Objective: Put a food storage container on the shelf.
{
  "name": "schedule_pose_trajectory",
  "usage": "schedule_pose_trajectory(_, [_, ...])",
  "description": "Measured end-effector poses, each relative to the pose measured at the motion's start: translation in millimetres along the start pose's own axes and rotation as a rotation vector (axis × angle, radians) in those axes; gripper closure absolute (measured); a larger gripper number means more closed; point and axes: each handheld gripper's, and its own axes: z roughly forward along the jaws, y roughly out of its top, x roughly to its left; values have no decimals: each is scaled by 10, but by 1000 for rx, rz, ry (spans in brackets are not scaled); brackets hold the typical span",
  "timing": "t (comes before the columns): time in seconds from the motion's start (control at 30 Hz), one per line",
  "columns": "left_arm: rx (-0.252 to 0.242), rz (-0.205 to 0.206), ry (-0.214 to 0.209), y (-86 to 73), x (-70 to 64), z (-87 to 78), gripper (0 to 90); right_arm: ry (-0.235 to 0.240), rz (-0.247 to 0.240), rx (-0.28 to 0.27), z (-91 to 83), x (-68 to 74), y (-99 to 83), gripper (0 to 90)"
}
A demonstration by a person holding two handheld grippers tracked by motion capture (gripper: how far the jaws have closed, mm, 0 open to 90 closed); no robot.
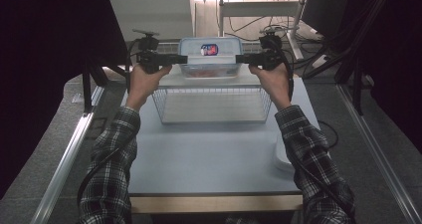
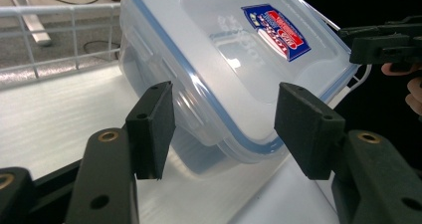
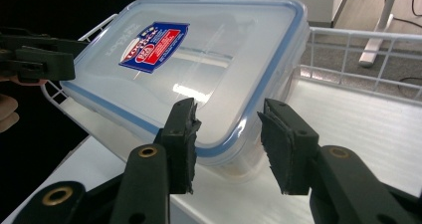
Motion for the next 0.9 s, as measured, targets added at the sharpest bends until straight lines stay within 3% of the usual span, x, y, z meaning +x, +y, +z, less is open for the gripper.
schedule_pose_trajectory(0.37, [-7,-4,23,31,-10,19,411,-4,3,-8,-10,20,2,569])
schedule_pose_trajectory(0.5, [-6,10,33,38,-25,14,419,-11,-16,-12,-12,29,4,568])
schedule_pose_trajectory(0.63, [-25,60,52,30,-70,-11,390,14,-26,-41,-36,31,-4,538])
schedule_pose_trajectory(0.67, [-34,75,55,24,-89,-19,341,23,-49,-57,-63,40,-7,503])
schedule_pose_trajectory(0.8, [-47,149,68,-10,-180,-67,285,22,-95,-60,-97,71,-22,442])
schedule_pose_trajectory(0.9, [-51,180,69,-61,-232,-95,234,25,-133,-57,-120,96,-54,380])
